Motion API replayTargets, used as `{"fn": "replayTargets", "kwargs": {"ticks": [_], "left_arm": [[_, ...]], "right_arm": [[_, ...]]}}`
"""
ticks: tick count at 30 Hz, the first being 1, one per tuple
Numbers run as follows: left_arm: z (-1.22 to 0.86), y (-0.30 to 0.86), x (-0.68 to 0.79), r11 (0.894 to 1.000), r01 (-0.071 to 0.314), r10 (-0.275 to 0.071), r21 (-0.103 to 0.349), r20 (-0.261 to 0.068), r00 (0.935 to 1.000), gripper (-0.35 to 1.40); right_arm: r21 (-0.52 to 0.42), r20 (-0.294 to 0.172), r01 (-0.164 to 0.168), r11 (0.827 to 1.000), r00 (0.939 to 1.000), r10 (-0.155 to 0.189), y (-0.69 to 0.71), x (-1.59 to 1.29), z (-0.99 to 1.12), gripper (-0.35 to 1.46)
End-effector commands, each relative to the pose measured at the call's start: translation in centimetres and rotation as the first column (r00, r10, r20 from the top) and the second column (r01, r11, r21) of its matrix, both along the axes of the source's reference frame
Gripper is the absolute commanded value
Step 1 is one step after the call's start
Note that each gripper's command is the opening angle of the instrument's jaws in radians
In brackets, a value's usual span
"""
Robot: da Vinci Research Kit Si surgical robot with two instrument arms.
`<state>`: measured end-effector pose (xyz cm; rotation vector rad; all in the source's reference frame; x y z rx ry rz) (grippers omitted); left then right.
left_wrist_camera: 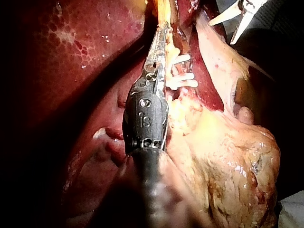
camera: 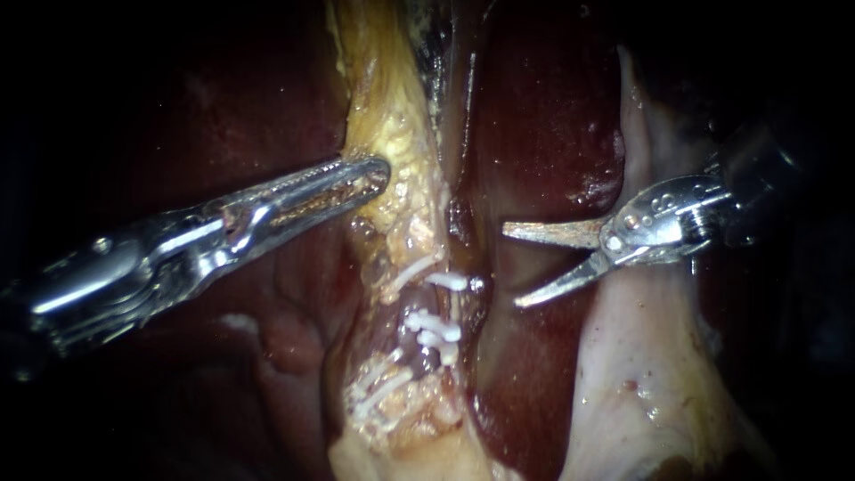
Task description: Go to the cutting position right tube
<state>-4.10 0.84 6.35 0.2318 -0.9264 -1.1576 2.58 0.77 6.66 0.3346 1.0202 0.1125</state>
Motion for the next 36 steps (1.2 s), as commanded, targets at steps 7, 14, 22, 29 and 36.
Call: {"fn": "replayTargets", "kwargs": {"ticks": [7,14,22,29,36], "left_arm": [[-0.19,0.09,0.16,1.000,-0.007,0.007,0.011,0.006,1.0000,-0.35],[-0.66,0.17,0.46,0.999,0.034,-0.034,-0.012,0.030,0.9990,-0.35],[-1.01,0.16,0.63,0.998,0.057,-0.056,-0.021,0.045,0.9974,-0.35],[-1.09,0.14,0.63,0.998,0.062,-0.061,-0.024,0.048,0.9970,-0.35],[-1.11,0.12,0.63,0.998,0.063,-0.062,-0.024,0.047,0.9970,-0.35]], "right_arm": [[0.172,-0.044,0.044,0.984,0.9984,-0.037,-0.30,0.10,0.09,1.44],[0.302,-0.011,0.085,0.949,0.9962,-0.086,-0.74,0.46,0.54,1.44],[0.391,0.049,0.077,0.917,0.9934,-0.104,-0.90,0.55,0.96,1.42],[0.415,0.075,0.057,0.908,0.9925,-0.096,-0.86,0.56,1.07,1.37],[0.419,0.108,0.032,0.907,0.9906,-0.085,-0.79,0.59,1.16,1.34]]}}
